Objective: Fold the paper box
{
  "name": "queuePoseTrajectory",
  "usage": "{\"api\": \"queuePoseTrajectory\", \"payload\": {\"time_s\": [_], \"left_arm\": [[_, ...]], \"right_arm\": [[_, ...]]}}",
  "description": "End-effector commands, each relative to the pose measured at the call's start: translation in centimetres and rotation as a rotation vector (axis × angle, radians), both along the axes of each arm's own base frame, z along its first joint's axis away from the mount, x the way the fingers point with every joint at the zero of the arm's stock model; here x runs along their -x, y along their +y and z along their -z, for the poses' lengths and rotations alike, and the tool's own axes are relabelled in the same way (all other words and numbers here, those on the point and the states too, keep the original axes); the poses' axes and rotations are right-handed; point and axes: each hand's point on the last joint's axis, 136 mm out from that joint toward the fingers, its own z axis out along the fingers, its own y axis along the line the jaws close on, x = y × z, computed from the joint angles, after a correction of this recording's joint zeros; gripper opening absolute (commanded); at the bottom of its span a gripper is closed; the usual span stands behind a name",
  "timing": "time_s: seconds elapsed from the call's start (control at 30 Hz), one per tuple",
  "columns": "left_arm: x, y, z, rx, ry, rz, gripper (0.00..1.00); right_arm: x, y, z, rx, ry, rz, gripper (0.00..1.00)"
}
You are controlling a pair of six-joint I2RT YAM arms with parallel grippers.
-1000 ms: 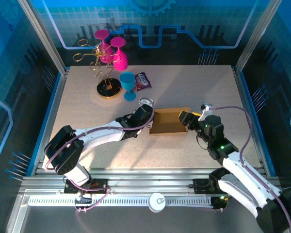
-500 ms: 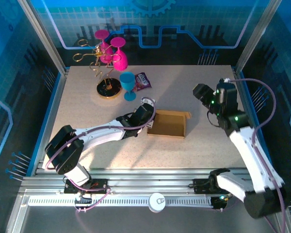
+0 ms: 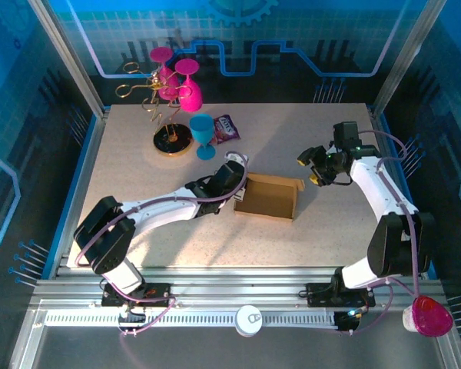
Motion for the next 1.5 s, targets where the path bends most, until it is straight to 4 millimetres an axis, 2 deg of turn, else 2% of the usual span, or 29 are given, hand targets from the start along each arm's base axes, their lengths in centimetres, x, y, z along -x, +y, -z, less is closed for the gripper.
{"api": "queuePoseTrajectory", "payload": {"time_s": [0.0,0.4,0.67,0.93,1.2,1.47], "left_arm": [[-0.5,-0.3,-3.1,0.084,-0.038,-0.01,0.0],[-0.9,0.2,-4.0,0.139,-0.031,-0.034,0.0],[-0.8,0.3,-3.8,0.157,-0.017,-0.047,0.0],[-0.7,0.2,-3.7,0.174,-0.01,-0.049,0.0],[-0.5,0.2,-3.7,0.178,-0.004,-0.048,0.0],[-0.2,0.1,-2.1,0.191,0.02,-0.046,0.0]], "right_arm": [[1.0,1.1,0.6,-0.083,0.061,-0.032,0.61],[2.0,2.6,1.7,-0.14,0.11,-0.045,0.5],[3.4,3.1,2.2,-0.145,0.132,-0.051,0.49],[3.1,4.3,2.5,-0.203,0.143,-0.029,0.45],[2.1,5.2,1.8,-0.226,0.125,-0.019,0.36],[2.7,4.7,3.5,-0.148,0.141,-0.056,0.32]]}}
